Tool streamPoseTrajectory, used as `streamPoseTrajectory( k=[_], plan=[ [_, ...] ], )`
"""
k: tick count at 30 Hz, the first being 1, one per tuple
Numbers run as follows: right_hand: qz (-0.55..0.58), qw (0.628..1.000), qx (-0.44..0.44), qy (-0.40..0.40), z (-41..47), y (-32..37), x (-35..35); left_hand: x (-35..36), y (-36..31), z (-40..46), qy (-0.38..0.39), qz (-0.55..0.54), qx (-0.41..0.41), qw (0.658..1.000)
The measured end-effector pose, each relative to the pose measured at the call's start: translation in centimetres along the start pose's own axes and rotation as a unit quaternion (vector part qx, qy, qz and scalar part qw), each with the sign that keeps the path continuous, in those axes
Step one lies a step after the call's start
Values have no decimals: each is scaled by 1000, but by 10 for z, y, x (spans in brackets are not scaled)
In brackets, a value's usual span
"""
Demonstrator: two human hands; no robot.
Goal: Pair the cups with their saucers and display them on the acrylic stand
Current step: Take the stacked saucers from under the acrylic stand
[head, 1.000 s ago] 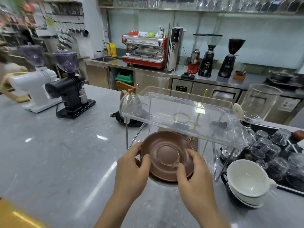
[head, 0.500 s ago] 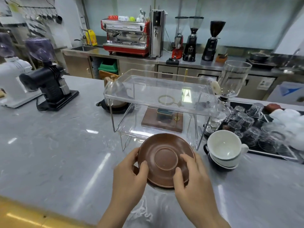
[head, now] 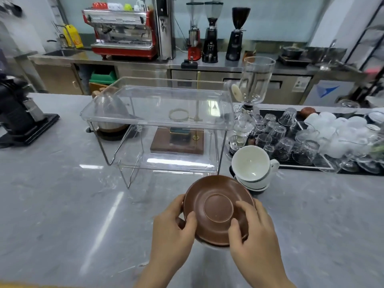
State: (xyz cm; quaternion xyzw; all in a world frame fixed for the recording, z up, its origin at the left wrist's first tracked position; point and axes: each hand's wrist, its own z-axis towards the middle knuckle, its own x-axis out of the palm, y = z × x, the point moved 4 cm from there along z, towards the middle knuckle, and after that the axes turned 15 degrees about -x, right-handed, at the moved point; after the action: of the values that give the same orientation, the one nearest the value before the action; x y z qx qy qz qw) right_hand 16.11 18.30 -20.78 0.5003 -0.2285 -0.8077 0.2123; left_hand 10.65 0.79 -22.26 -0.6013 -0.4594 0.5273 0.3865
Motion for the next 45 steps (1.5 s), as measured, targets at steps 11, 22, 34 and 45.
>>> streamPoseTrajectory(
  k=[11,22,34,45],
  plan=[
    [-16,997,63,-33,-9,-69,-40,76,-6,-5,21,4,0,1000],
    [-15,990,138,-28,-27,-159,-79,180,15,-9,72,6,-36,997],
    [16,992,126,-4,5,-262,-109,278,-1,19,113,29,-24,993],
    [49,995,85,-2,52,-321,-112,333,-10,55,119,-23,-48,992]
  ],
)
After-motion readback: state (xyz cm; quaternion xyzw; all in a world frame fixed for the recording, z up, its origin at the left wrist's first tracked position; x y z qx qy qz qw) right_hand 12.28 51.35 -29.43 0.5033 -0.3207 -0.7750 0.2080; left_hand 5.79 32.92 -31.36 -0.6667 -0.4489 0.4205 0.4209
